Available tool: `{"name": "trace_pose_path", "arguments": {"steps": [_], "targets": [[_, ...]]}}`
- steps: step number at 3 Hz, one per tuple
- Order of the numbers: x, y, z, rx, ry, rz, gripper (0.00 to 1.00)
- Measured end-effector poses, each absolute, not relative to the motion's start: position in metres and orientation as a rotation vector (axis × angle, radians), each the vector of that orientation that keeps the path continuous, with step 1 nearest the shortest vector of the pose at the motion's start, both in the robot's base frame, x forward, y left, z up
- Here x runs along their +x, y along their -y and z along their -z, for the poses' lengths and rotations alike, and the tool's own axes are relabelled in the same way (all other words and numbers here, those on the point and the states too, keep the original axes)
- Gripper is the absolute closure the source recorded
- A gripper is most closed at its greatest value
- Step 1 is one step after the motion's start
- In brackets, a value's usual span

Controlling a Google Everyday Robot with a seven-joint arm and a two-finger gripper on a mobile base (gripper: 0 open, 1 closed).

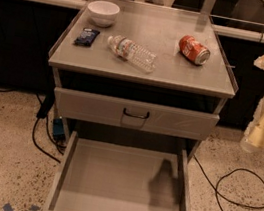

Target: Place water bottle into middle drawer

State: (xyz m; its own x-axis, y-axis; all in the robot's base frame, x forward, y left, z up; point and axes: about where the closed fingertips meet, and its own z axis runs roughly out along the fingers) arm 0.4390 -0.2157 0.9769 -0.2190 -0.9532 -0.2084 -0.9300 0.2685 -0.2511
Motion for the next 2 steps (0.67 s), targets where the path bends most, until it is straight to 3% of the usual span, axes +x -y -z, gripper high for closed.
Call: {"name": "trace_pose_path", "arguments": {"steps": [2], "targets": [[0.469,0.185,-0.952,-1.772,-2.161,0.043,0.00]]}}
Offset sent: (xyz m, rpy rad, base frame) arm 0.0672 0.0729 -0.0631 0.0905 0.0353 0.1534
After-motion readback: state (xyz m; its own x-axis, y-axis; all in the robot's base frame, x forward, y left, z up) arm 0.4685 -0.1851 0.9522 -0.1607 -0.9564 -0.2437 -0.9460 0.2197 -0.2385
